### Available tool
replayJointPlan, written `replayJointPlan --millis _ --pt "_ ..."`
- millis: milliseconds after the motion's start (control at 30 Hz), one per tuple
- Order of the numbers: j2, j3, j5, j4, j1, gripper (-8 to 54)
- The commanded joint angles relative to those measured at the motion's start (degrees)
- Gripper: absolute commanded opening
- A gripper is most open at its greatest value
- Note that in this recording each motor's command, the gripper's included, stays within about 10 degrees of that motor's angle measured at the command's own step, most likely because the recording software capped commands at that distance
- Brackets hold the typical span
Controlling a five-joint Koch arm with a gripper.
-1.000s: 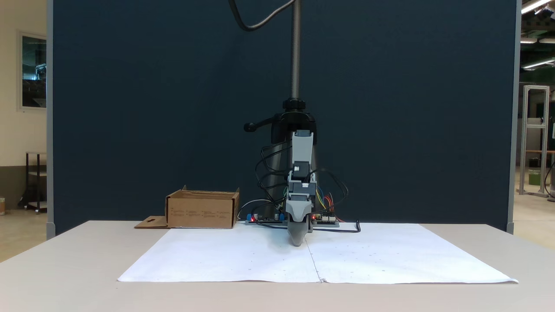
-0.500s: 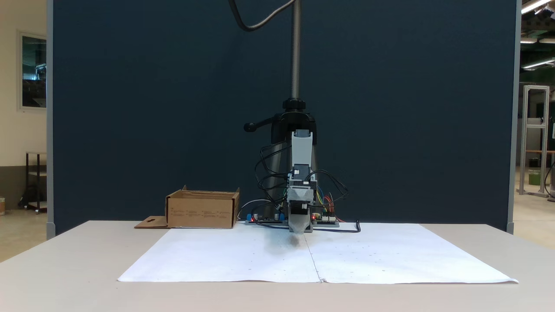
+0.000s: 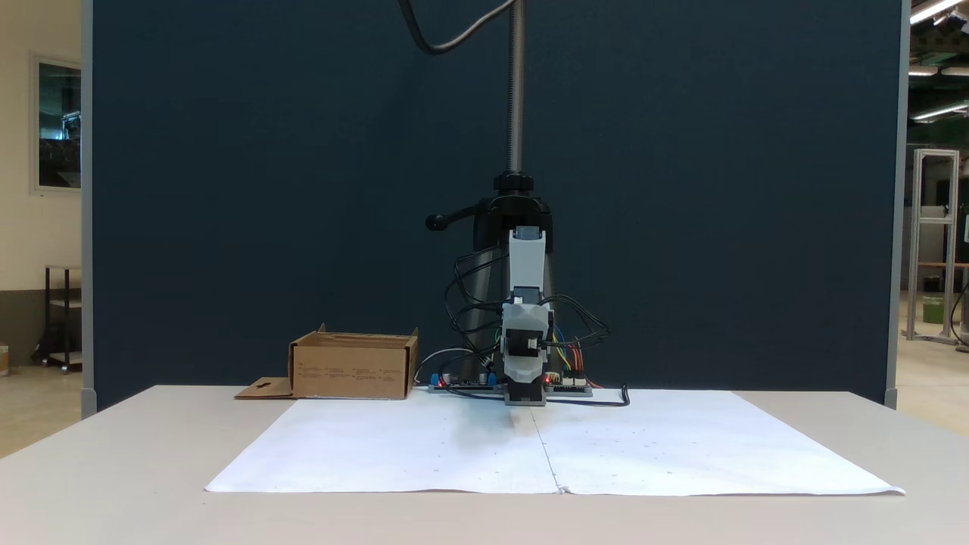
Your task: Grasp a green dice and put it in the bin.
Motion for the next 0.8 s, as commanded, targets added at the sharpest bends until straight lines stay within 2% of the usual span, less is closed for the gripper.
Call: replayJointPlan --millis 0,767 --pt "6.9 4.1 -4.2 -9.8 0.6 44.1" --pt "6.7 4.1 -4.0 -25.6 0.0 44.6"
